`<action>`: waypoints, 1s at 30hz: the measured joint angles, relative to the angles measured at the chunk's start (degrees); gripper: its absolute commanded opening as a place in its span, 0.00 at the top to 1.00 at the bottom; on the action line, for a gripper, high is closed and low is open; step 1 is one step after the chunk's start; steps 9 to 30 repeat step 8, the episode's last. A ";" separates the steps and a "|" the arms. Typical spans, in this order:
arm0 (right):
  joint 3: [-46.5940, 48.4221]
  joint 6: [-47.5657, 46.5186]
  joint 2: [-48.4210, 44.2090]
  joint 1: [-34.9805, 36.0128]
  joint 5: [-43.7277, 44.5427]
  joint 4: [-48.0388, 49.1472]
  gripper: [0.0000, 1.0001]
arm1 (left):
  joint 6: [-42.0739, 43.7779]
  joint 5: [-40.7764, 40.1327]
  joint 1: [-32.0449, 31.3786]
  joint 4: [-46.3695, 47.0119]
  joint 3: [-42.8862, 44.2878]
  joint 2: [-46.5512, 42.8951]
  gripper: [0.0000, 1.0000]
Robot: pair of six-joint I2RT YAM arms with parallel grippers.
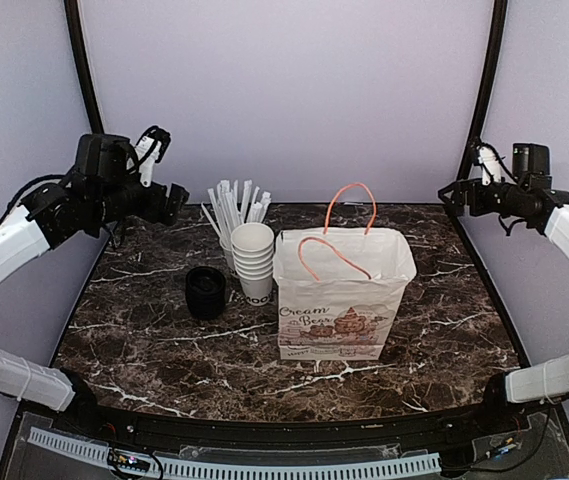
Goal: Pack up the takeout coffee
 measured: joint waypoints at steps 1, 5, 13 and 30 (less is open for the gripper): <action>-0.96 0.57 -0.50 0.00 0.59 0.42 0.01 | 0.22 -2.12 1.03 3.02 -2.86 -1.44 0.01; -4.31 1.90 -2.54 -0.11 2.69 2.49 0.01 | -2.01 -7.41 4.28 12.17 -12.09 -3.69 0.01; -6.19 2.36 -4.48 -0.66 2.71 3.89 0.01 | -5.25 -8.39 6.36 15.87 -17.97 -5.20 0.01; -6.19 2.36 -4.48 -0.66 2.71 3.89 0.01 | -5.25 -8.39 6.36 15.87 -17.97 -5.20 0.01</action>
